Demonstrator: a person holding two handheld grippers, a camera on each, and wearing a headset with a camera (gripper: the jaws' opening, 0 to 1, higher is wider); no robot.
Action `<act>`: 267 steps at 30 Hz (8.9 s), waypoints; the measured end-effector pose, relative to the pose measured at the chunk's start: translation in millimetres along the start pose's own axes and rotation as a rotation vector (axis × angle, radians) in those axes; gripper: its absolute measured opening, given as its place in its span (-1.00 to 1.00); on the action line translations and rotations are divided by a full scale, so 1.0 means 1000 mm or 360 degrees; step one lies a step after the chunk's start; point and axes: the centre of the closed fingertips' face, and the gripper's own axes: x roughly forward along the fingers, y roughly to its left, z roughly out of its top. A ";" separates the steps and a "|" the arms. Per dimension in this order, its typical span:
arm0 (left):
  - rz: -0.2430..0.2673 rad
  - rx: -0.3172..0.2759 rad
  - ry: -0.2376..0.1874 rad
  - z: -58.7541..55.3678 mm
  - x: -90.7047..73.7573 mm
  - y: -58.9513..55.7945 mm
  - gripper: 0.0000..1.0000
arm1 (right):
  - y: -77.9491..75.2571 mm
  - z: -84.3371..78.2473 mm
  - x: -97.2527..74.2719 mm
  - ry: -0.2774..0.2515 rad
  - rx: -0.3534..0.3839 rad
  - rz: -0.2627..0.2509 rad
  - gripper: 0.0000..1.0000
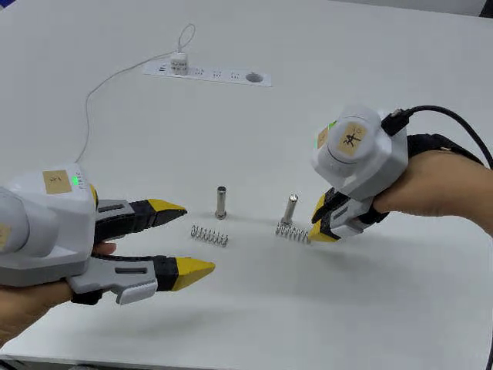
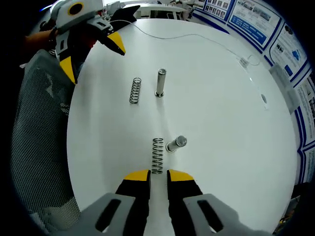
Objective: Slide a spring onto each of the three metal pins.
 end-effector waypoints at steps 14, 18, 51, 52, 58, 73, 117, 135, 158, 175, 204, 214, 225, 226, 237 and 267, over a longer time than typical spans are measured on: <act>-0.0009 0.0002 0.0001 0.000 0.002 -0.001 0.02 | -0.006 -0.004 0.021 0.0022 -0.0015 0.0026 -0.77; -0.0013 0.0003 0.0001 0.000 0.003 -0.002 0.01 | -0.006 -0.005 0.023 0.0031 -0.0012 0.0034 -0.76; -0.0226 0.0135 0.0026 0.018 0.031 -0.029 -0.18 | 0.053 0.047 -0.028 -0.0073 -0.0218 0.0125 -0.77; -0.0236 0.0138 0.0027 0.018 0.032 -0.030 -0.20 | 0.056 0.050 -0.029 -0.0081 -0.0232 0.0131 -0.77; -0.0277 0.0156 0.0036 0.018 0.033 -0.037 -0.31 | 0.065 0.060 -0.031 -0.0103 -0.0317 0.0151 -0.77; -0.0329 0.0215 0.0041 0.015 0.034 -0.047 -0.62 | 0.078 0.072 -0.034 -0.0163 -0.0463 0.0196 -0.77; -0.0353 0.0239 0.0018 0.019 0.033 -0.051 -0.77 | 0.082 0.081 -0.049 -0.0274 -0.0409 0.0221 -0.76; -0.0348 0.0240 0.0027 0.017 0.032 -0.051 -0.77 | 0.095 0.104 -0.057 -0.0325 -0.0484 0.0224 -0.76; -0.0304 0.0206 0.0010 0.016 0.029 -0.044 -0.57 | 0.079 0.099 -0.061 -0.0281 -0.0458 0.0172 -0.76; -0.0111 0.0082 -0.0019 0.007 0.010 -0.016 -0.31 | 0.042 0.072 -0.074 -0.0206 -0.0331 0.0057 -0.76; -0.0055 0.0036 -0.0031 0.004 0.004 -0.010 -0.24 | -0.025 0.051 -0.057 -0.0029 -0.0244 -0.0101 -0.76; -0.0058 0.0036 -0.0027 0.004 0.005 -0.010 -0.25 | -0.027 0.051 -0.051 -0.0004 -0.0253 -0.0086 -0.76; -0.0054 0.0031 -0.0023 0.003 0.004 -0.009 -0.26 | -0.027 0.051 -0.043 0.0021 -0.0256 -0.0054 -0.76; -0.0054 0.0031 -0.0022 0.002 0.004 -0.009 -0.26 | -0.027 0.051 -0.041 0.0023 -0.0255 -0.0049 -0.76; -0.0055 0.0028 -0.0014 0.000 0.003 -0.008 -0.26 | -0.026 0.045 -0.023 0.0065 -0.0228 0.0002 -0.76; -0.0052 0.0010 0.0002 -0.004 0.005 -0.008 -0.27 | -0.026 0.031 0.014 0.0113 -0.0147 0.0038 -0.75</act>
